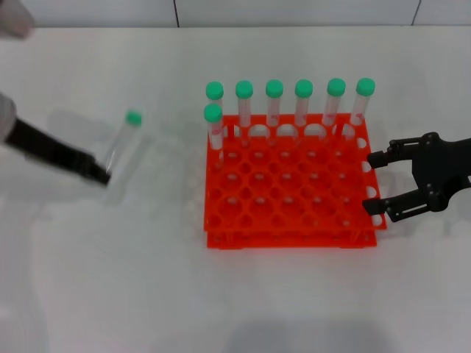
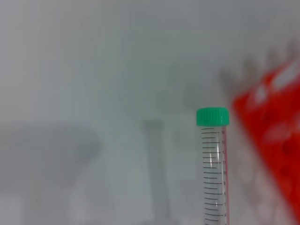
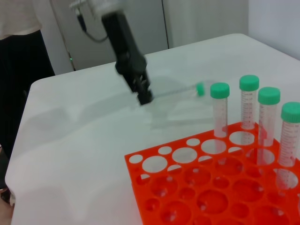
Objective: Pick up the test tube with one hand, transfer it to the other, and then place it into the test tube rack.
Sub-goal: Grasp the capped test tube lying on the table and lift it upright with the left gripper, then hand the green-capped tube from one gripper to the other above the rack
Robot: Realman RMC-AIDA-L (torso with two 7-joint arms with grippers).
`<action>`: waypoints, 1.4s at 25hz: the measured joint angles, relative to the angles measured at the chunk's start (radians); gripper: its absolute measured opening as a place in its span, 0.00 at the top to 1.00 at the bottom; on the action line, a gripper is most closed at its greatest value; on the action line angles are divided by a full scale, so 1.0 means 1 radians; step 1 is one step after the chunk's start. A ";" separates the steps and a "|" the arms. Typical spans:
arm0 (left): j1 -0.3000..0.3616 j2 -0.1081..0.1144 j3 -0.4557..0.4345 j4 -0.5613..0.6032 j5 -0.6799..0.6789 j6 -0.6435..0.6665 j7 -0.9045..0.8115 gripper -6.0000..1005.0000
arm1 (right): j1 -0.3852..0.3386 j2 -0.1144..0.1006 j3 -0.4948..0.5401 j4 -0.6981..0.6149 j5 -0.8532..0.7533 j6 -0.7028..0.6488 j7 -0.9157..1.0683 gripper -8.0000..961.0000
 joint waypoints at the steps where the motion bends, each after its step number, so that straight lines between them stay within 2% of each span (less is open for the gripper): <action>1: 0.016 0.001 0.000 0.044 -0.028 0.000 0.006 0.81 | 0.000 0.000 0.000 0.000 0.001 0.001 0.000 0.11; 6: 0.084 -0.004 -0.008 0.215 -0.151 -0.027 0.063 0.81 | -0.001 0.002 0.008 -0.001 0.003 0.004 0.000 0.11; 11: 0.169 -0.045 -0.029 0.346 -0.336 -0.119 0.236 0.81 | 0.003 0.007 0.041 -0.001 0.006 -0.001 0.001 0.11; 14: 0.227 -0.061 -0.025 0.345 -0.505 -0.207 0.384 0.81 | 0.005 0.011 0.045 -0.002 0.022 -0.001 0.002 0.11; 17: 0.243 -0.054 -0.024 0.250 -0.708 -0.232 0.552 0.81 | 0.006 0.016 0.052 -0.002 0.028 0.002 0.003 0.11; 18: 0.237 -0.049 -0.024 0.195 -0.773 -0.224 0.617 0.81 | 0.006 0.017 0.054 -0.002 0.030 0.002 0.003 0.11; 22: 0.181 -0.027 -0.024 0.058 -0.845 -0.188 0.726 0.81 | 0.007 0.021 0.055 -0.003 0.052 0.003 -0.001 0.11; 30: -0.047 0.049 -0.021 -0.312 -0.802 -0.080 0.863 0.80 | 0.012 0.023 0.063 -0.005 0.098 0.011 -0.004 0.11; 32: -0.089 0.055 -0.021 -0.361 -0.767 -0.063 0.886 0.80 | 0.011 0.024 0.066 -0.011 0.098 0.015 -0.002 0.11; 35: -0.115 0.048 -0.019 -0.376 -0.721 -0.054 0.903 0.80 | 0.007 0.023 0.067 -0.016 0.099 0.027 0.008 0.11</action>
